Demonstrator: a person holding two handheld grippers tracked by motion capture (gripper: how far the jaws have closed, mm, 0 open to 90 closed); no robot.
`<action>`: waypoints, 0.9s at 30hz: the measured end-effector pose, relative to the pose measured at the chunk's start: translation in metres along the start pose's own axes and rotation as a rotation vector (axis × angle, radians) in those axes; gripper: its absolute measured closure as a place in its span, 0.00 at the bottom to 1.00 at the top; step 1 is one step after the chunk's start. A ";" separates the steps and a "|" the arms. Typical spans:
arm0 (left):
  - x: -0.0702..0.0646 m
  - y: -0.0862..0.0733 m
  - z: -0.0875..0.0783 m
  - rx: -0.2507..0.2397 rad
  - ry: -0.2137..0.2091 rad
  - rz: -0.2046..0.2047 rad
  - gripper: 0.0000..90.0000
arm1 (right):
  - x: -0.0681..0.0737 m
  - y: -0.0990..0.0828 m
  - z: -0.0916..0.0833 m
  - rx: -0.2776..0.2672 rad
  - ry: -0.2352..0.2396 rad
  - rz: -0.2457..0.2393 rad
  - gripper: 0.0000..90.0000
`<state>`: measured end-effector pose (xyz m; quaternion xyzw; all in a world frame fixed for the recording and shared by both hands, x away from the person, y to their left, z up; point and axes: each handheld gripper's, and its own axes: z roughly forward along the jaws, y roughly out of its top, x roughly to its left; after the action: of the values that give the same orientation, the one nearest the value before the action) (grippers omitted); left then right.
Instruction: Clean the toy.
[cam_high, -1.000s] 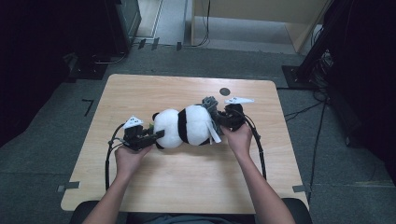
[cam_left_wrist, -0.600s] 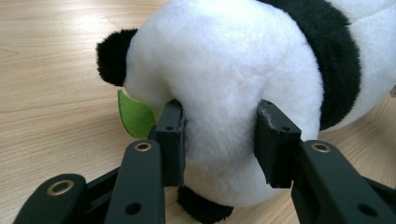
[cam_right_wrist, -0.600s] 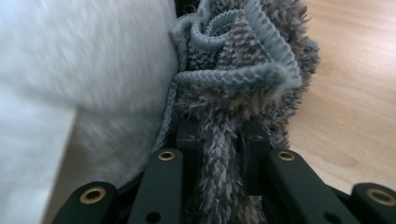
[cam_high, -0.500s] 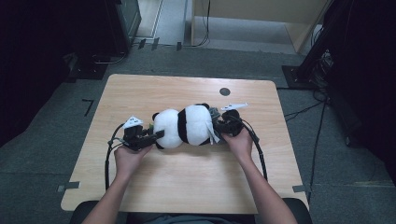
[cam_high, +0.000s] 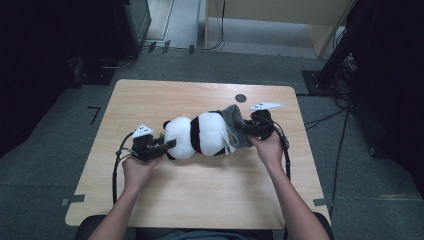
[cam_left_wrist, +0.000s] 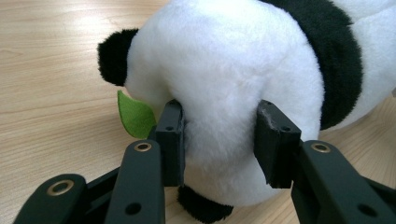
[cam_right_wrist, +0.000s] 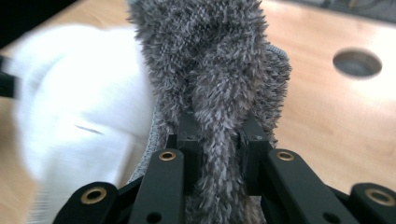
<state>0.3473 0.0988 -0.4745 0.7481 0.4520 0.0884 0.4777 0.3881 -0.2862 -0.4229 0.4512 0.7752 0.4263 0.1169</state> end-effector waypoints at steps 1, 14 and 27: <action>0.000 0.000 0.000 0.000 0.000 -0.001 0.65 | 0.003 0.003 -0.005 -0.015 0.005 -0.004 0.84; 0.000 0.001 -0.001 -0.001 0.001 0.000 0.65 | 0.071 0.032 -0.016 -0.040 0.127 -0.155 0.84; 0.000 0.001 -0.001 -0.001 -0.002 -0.006 0.65 | 0.124 0.024 0.036 0.064 0.220 -0.253 0.83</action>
<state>0.3476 0.0991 -0.4736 0.7464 0.4540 0.0865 0.4789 0.3529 -0.1613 -0.4014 0.3041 0.8472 0.4300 0.0697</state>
